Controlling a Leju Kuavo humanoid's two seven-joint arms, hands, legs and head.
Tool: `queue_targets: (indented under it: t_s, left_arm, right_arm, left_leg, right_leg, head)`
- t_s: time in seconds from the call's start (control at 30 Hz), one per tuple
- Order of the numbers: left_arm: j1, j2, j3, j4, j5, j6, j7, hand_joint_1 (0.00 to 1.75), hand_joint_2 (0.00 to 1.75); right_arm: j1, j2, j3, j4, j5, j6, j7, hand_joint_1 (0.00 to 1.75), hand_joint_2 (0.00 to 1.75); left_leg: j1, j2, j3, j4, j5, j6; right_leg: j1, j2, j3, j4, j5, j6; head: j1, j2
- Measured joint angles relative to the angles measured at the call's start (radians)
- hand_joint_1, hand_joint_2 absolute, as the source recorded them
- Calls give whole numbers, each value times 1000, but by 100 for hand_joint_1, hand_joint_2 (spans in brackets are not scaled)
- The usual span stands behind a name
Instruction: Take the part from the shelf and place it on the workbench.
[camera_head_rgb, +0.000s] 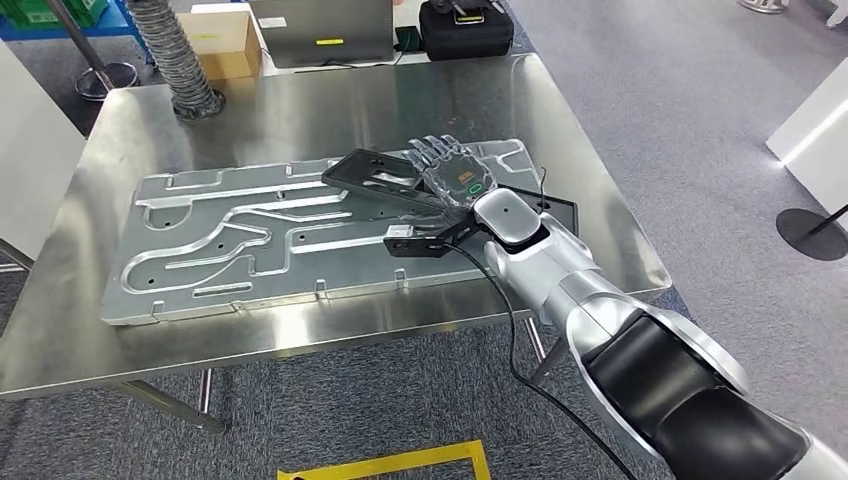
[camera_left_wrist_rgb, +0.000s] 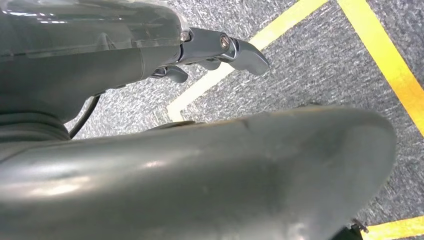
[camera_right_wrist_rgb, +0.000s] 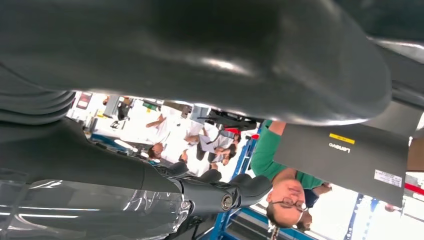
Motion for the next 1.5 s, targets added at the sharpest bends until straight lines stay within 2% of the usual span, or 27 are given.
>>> queue_targets:
  t_s: [0.1,0.13,0.17,0.2,0.27,0.33,0.4,0.47,0.53,0.6,0.63,0.67,0.7,0.73,0.8,0.83,0.97,1.03,1.13,1.17,1.2,1.23,1.3,1.33,1.37,1.43,1.5]
  left_arm:
    - [0,0,1,0,1,0,0,0,0]
    - [1,0,1,0,1,0,0,0,0]
    - [1,0,1,0,1,0,0,0,0]
    - [1,0,2,0,1,0,0,0,0]
    - [1,-1,2,0,1,0,0,0,0]
    - [0,-2,3,0,1,-1,0,0,0]
    - [0,-2,4,0,1,-2,0,0,0]
    - [1,-2,4,0,1,-3,-1,0,0]
    - [1,-1,5,0,1,-3,-1,0,0]
    - [2,-1,5,0,0,-3,-1,0,0]
    - [2,-1,5,0,0,-3,-1,0,0]
    - [2,-1,5,0,-1,-3,-1,0,0]
    - [3,-1,5,0,-1,-3,-1,0,0]
    - [2,0,5,0,-2,-3,-1,0,0]
    - [1,1,5,0,-2,-4,-2,0,0]
    - [0,1,5,0,-2,-4,-2,0,0]
    - [1,1,5,0,-2,-4,-4,0,0]
    - [1,1,5,0,-2,-5,-4,0,0]
    - [1,1,5,0,-3,-9,-5,0,0]
    - [1,1,5,0,-4,-11,-4,0,0]
    - [2,1,5,0,-5,-12,-4,0,0]
    - [2,1,5,0,-6,-14,-4,0,0]
    - [2,0,5,0,-8,-16,-3,0,0]
    - [1,-1,5,0,-9,-17,-3,0,0]
    - [1,-2,5,0,-9,-17,-3,0,0]
    - [0,-2,5,0,-10,-18,-3,0,0]
    - [1,-1,5,0,-10,-19,-3,0,0]
  right_arm:
    - [3,0,-3,2,4,2,4,0,0]
    - [6,0,-3,3,5,2,5,0,0]
    - [8,0,-4,3,6,2,5,0,0]
    - [8,0,-4,4,9,2,6,0,0]
    - [5,0,-4,4,16,2,14,0,0]
    - [-1,0,-5,4,23,1,23,0,0]
    - [-4,0,-7,4,28,2,29,0,0]
    - [-5,-1,-10,5,32,2,35,0,0]
    - [-6,-1,-12,6,34,2,38,0,0]
    - [-4,-1,-12,7,35,3,38,0,0]
    - [-2,-1,-12,9,37,3,38,0,0]
    - [0,-1,-13,10,39,3,39,0,0]
    - [2,-1,-14,12,41,3,39,0,0]
    - [2,-2,-16,13,44,3,39,0,0]
    - [1,-3,-20,14,47,3,39,0,0]
    - [0,-4,-22,14,48,3,39,0,0]
    - [-2,-7,-28,16,50,15,44,0,0]
    - [-3,-10,-32,18,51,19,50,0,0]
    - [0,-15,-35,20,59,22,59,0,0]
    - [3,-17,-35,21,63,22,60,0,0]
    - [5,-19,-36,23,67,23,63,0,0]
    - [7,-21,-37,24,71,23,66,0,0]
    - [5,-24,-43,25,78,23,72,0,0]
    - [4,-25,-47,25,81,22,74,0,0]
    - [4,-26,-51,25,83,22,76,0,0]
    - [5,-29,-56,26,86,22,77,0,0]
    - [6,-33,-61,26,86,22,78,0,0]
  left_leg:
    - [-1,2,-6,-1,6,8]
    - [-2,3,-8,0,7,9]
    - [-2,2,-10,2,8,10]
    - [-2,2,-12,3,8,10]
    - [-4,1,-13,5,10,7]
    - [-7,0,-17,8,13,-1]
    - [-8,0,-22,7,19,-12]
    - [-7,1,-27,13,12,-23]
    - [-6,1,-52,75,-36,-35]
    - [-2,1,-99,204,-108,-44]
    - [-1,1,-119,258,-131,-48]
    - [1,1,-125,284,-137,-51]
    - [2,2,-114,274,-126,-53]
    - [5,2,-81,222,-98,-54]
    - [6,2,-5,85,-52,-50]
    - [6,2,20,36,-39,-45]
    - [3,1,20,12,-25,-13]
    - [4,3,14,6,-14,3]
    - [1,4,-2,6,-3,12]
    - [-1,4,-7,6,1,13]
    - [-2,3,-11,6,5,12]
    - [-4,2,-14,7,8,11]
    - [-8,2,-17,7,13,7]
    - [-10,2,-19,7,15,3]
    - [-11,3,-21,8,18,-1]
    - [-10,3,-24,5,25,-12]
    - [-10,3,-32,21,9,-22]
  right_leg:
    - [-2,0,-78,186,-97,9]
    - [-2,0,-96,232,-111,10]
    - [-2,0,-97,241,-106,10]
    - [-2,0,-76,207,-83,8]
    - [0,0,-2,73,-25,-1]
    - [4,0,46,-22,2,-11]
    - [8,0,49,-41,5,-18]
    - [4,-2,49,-52,16,-28]
    - [-2,-4,47,-62,27,-40]
    - [-1,-5,41,-62,33,-44]
    - [-1,-5,37,-61,35,-43]
    - [-1,-5,34,-60,37,-41]
    - [-2,-5,31,-58,39,-40]
    - [-3,-5,28,-55,40,-38]
    - [-2,-4,22,-45,40,-30]
    - [-1,-4,18,-41,41,-24]
    - [-1,-3,3,-36,45,1]
    - [-5,-3,-19,16,3,10]
    - [-5,-3,-98,212,-99,17]
    - [-5,-3,-108,246,-109,16]
    - [-4,-3,-98,239,-99,14]
    - [-3,-3,-66,190,-74,9]
    - [3,-3,21,43,-23,-6]
    - [7,-4,49,-10,-8,-13]
    - [10,-4,62,-37,-4,-17]
    - [12,-4,60,-46,2,-24]
    - [7,-8,59,-57,15,-33]
  head:
    - [0,0]
    - [0,0]
    - [0,0]
    - [0,0]
    - [0,0]
    - [0,0]
    - [0,0]
    - [0,0]
    - [0,0]
    - [0,0]
    - [0,0]
    - [0,0]
    - [0,0]
    - [0,0]
    - [0,0]
    - [0,0]
    - [0,0]
    - [0,0]
    - [0,0]
    - [0,0]
    - [0,0]
    - [0,0]
    - [0,0]
    - [0,0]
    - [0,0]
    - [0,0]
    - [0,0]
